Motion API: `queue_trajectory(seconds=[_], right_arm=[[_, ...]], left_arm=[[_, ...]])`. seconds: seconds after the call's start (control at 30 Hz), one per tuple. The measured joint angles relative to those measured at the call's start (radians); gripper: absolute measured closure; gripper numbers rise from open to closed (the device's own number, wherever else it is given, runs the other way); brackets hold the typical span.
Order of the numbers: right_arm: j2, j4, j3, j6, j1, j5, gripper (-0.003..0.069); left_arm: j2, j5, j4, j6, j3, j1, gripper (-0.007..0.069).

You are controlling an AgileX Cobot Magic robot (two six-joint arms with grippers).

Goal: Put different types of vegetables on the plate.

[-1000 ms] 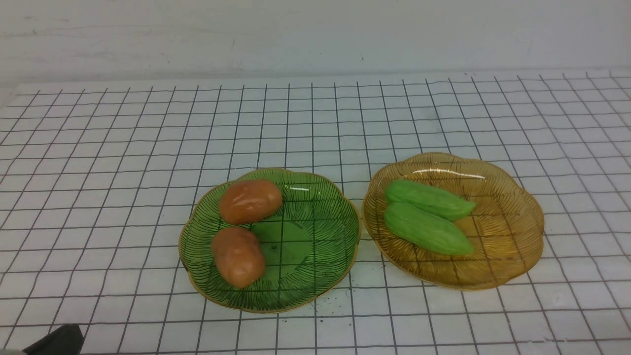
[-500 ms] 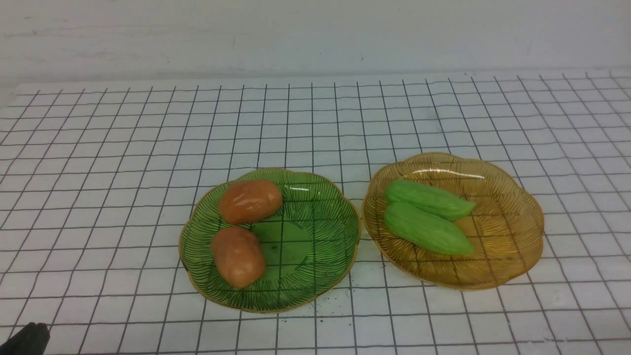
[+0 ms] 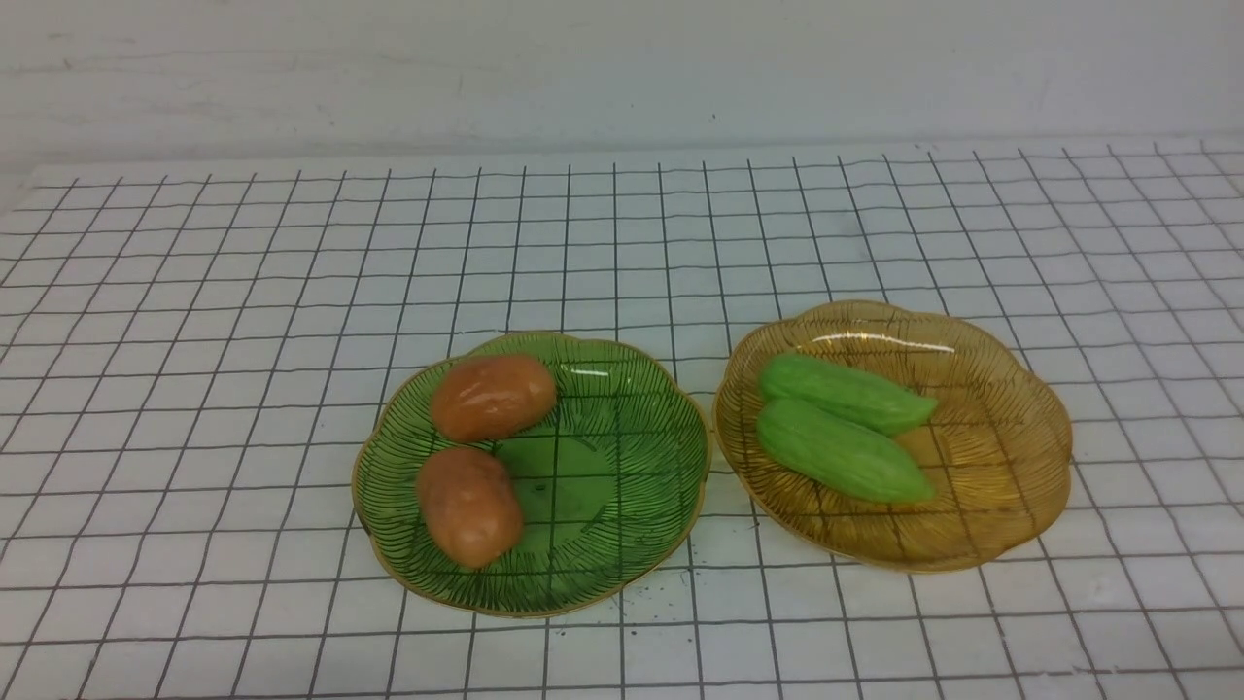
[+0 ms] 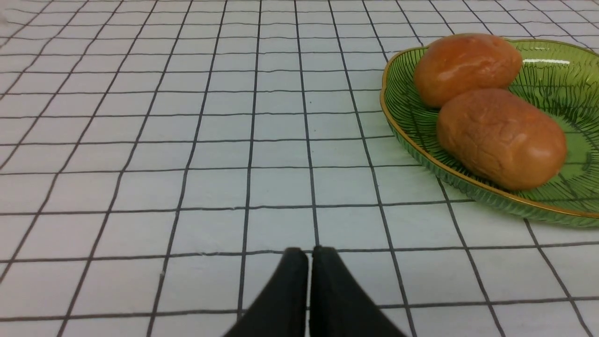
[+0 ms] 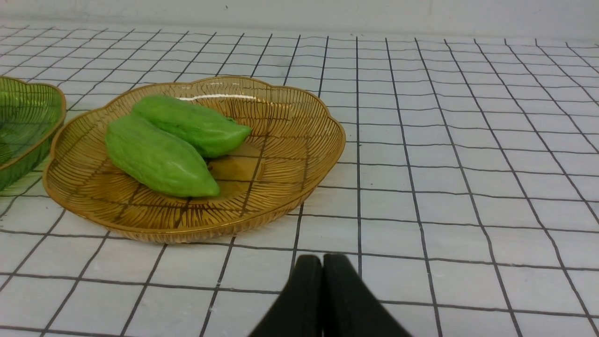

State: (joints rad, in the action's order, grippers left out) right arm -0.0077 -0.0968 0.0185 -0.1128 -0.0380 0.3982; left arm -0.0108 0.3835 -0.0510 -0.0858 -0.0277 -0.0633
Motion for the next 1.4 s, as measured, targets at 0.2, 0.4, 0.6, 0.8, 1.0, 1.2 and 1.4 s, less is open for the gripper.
queue_trajectory(seconds=[0.2, 0.4, 0.6, 0.8, 1.0, 1.2, 1.4], right_arm=[[0.0, 0.0, 0.0, 0.0, 0.0, 0.0, 0.0674], [0.0, 0.0, 0.0, 0.0, 0.0, 0.0, 0.0674], [0.0, 0.0, 0.0, 0.0, 0.0, 0.0, 0.0674], [0.0, 0.0, 0.001, 0.0, 0.0, 0.0, 0.0674], [0.0, 0.0, 0.001, 0.0, 0.0, 0.0, 0.0674], [0.0, 0.001, 0.001, 0.0, 0.0, 0.0, 0.0674], [0.0, 0.001, 0.001, 0.0, 0.0, 0.0, 0.0674]], left_arm=[[0.0, 0.0, 0.0, 0.0, 0.0, 0.0, 0.0631], [0.0, 0.001, 0.019, -0.001, 0.0, 0.0, 0.0631], [0.0, 0.001, 0.024, 0.024, 0.0, 0.0, 0.0631], [0.0, 0.001, 0.027, 0.025, 0.0, 0.0, 0.0631], [0.0, 0.001, 0.027, 0.025, 0.0, 0.0, 0.0631], [0.0, 0.001, 0.027, 0.022, 0.0, 0.0, 0.0631], [0.0, 0.001, 0.027, 0.022, 0.0, 0.0, 0.0631]])
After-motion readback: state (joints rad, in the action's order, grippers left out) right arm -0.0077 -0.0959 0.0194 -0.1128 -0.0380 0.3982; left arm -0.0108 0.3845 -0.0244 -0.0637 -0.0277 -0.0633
